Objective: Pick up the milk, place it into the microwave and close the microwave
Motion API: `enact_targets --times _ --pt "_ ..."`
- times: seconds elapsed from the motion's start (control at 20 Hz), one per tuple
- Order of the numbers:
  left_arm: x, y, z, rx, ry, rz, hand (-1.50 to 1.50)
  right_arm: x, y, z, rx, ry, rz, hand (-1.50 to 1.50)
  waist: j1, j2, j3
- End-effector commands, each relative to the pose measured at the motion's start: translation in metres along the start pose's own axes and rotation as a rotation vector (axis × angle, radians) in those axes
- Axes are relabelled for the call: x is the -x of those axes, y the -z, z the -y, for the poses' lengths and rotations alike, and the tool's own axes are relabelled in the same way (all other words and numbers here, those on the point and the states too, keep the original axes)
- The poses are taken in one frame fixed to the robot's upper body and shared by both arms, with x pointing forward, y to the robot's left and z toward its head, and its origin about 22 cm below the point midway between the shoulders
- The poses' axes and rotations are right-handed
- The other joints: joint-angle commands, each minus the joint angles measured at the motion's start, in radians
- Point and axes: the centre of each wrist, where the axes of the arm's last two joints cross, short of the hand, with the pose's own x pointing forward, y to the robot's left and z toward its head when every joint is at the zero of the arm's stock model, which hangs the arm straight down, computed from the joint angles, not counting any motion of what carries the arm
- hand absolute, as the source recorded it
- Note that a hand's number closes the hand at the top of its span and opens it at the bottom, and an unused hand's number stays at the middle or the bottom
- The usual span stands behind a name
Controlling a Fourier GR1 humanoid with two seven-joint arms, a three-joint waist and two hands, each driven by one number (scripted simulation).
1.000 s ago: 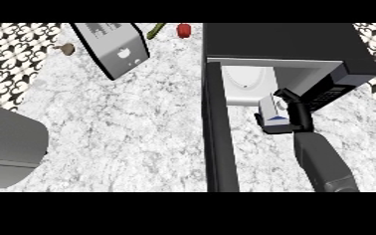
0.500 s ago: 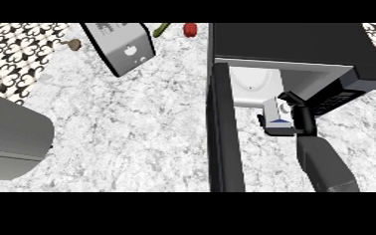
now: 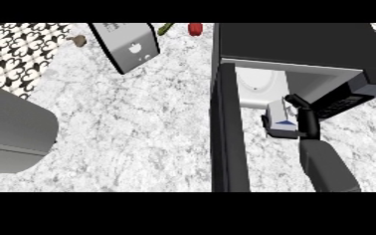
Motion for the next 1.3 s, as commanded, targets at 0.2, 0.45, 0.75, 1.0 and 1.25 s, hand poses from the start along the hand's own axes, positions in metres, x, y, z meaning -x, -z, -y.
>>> enact_targets --times 0.2,0.45,0.75,1.0,1.25 --pt "-0.002 0.007 -0.002 0.026 -0.001 0.003 -1.50 -0.041 0.092 0.039 0.109 -0.145 0.021 1.50 0.084 0.047 0.012" --pt "-0.003 0.007 -0.008 0.006 0.031 -0.015 -1.50 -0.040 0.089 0.049 0.124 -0.162 0.030 1.50 0.094 0.047 0.011" --pt "-0.003 0.015 -0.008 0.036 0.039 -0.017 -1.50 -0.040 0.083 0.049 0.125 -0.163 0.041 1.50 0.096 0.054 0.012" --pt "-0.006 0.018 -0.010 0.046 0.052 -0.014 -1.50 -0.046 0.087 0.032 0.162 -0.119 0.047 -1.50 0.109 0.046 0.014" --pt "-0.004 0.021 -0.013 0.051 0.063 -0.031 -1.50 -0.051 0.092 0.012 0.044 -0.055 0.036 -1.50 0.127 0.047 0.011"
